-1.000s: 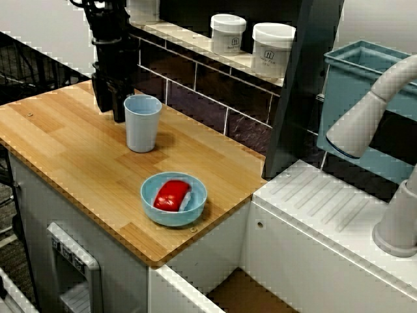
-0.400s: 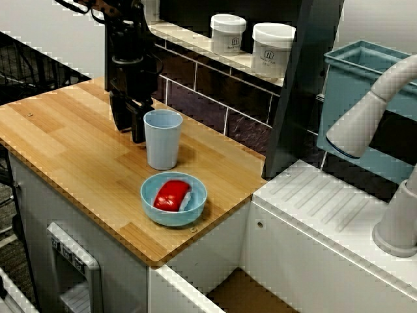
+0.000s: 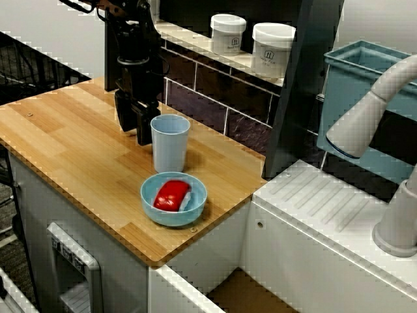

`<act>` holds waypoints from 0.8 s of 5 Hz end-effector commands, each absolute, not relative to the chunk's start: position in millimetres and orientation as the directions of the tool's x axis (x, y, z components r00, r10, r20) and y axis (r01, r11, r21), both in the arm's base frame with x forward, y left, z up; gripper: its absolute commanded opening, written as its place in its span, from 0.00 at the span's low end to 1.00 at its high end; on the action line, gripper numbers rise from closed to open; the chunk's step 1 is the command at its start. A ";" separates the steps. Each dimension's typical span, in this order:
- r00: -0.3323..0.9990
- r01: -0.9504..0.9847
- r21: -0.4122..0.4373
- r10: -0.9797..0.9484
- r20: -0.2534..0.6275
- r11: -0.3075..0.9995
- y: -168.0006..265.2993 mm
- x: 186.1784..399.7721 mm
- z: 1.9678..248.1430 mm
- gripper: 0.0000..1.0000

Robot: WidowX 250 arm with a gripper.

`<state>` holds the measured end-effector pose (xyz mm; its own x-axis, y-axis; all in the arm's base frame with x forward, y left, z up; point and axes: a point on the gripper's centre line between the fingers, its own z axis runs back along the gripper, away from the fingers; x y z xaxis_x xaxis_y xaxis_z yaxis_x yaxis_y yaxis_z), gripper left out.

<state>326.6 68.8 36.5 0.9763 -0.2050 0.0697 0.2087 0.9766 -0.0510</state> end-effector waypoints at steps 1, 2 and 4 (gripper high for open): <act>0.966 0.228 -0.030 -0.222 0.131 0.973 52.1 304.8 65.7 1.00; 0.967 0.232 -0.047 -0.225 0.120 0.972 46.7 301.6 66.6 1.00; 0.972 0.205 -0.059 -0.196 0.128 0.977 60.9 301.6 72.7 1.00</act>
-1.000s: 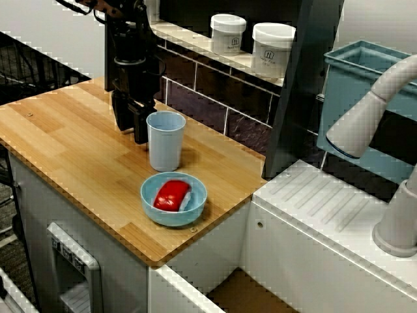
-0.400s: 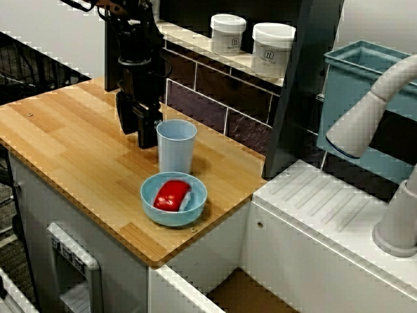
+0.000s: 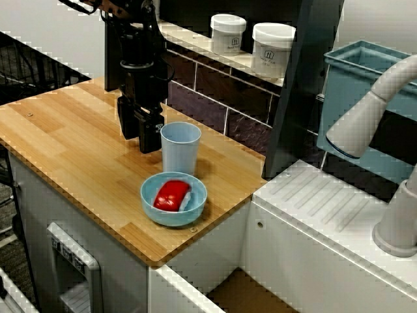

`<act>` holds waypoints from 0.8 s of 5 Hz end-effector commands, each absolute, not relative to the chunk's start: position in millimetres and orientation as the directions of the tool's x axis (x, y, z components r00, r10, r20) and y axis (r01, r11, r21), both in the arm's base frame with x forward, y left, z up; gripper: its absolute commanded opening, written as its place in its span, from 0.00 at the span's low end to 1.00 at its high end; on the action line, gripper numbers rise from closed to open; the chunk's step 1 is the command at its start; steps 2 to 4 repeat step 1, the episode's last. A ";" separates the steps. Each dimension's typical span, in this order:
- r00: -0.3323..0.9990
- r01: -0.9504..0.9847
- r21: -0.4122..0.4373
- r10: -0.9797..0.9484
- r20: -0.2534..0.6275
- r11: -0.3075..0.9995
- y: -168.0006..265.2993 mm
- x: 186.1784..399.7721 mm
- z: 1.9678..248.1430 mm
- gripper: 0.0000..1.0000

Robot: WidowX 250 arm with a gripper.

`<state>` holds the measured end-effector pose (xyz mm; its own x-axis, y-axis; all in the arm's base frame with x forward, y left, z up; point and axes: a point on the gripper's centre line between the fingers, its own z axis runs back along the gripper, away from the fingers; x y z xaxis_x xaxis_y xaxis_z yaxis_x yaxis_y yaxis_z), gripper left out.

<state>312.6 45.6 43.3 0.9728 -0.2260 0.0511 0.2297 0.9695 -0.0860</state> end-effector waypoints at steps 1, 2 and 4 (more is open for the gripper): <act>0.971 0.199 -0.064 -0.188 0.151 0.978 74.0 298.4 82.2 1.00; 0.971 0.199 -0.064 -0.188 0.151 0.978 74.0 298.4 82.2 1.00; 0.971 0.199 -0.064 -0.188 0.151 0.978 74.0 298.4 82.2 1.00</act>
